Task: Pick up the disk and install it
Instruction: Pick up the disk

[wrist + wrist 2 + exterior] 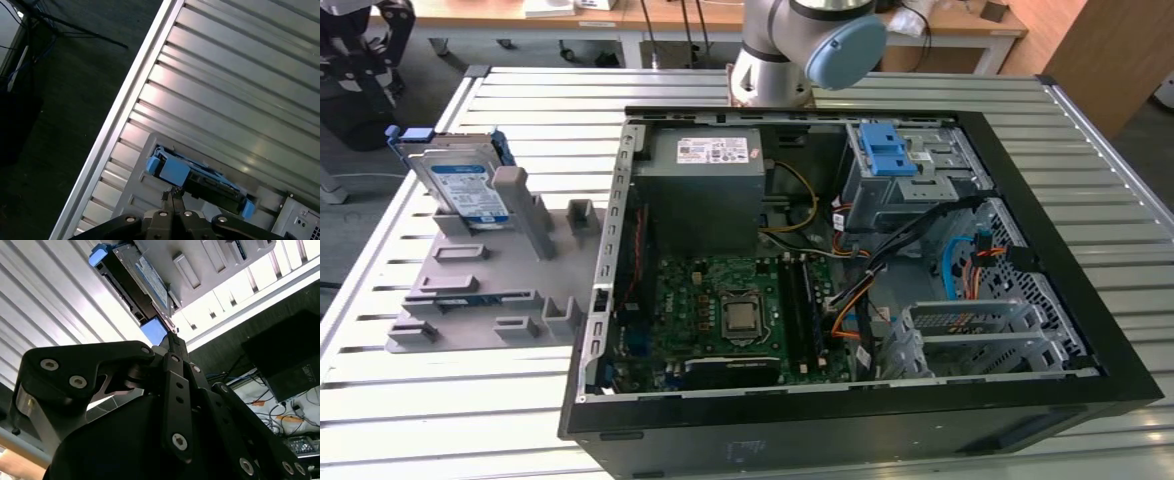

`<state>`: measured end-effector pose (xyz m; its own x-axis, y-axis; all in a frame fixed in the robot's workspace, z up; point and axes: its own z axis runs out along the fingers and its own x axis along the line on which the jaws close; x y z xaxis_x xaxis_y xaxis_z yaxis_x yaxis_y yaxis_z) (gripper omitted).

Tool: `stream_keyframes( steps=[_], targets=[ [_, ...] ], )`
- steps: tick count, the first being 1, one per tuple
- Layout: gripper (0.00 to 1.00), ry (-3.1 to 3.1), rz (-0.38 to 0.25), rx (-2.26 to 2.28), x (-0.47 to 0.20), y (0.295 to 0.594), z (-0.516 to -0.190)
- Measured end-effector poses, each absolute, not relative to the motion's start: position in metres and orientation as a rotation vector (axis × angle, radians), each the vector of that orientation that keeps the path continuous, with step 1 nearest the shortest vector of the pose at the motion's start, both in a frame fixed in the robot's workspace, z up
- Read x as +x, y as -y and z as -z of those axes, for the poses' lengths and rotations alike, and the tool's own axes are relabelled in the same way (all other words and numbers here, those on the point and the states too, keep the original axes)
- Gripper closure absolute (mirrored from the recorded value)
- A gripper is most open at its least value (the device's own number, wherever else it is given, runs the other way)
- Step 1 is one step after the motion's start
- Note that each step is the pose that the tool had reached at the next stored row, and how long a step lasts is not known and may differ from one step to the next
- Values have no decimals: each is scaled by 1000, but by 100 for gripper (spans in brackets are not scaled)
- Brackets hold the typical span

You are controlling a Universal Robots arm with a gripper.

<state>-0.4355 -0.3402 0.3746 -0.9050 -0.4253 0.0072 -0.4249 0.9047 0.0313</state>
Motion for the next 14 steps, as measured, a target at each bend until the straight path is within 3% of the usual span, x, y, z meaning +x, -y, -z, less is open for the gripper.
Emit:
stream_keyframes(
  steps=[14],
  targets=[
    [89, 2949, 41, 1052, -436, 340, -372]
  ],
)
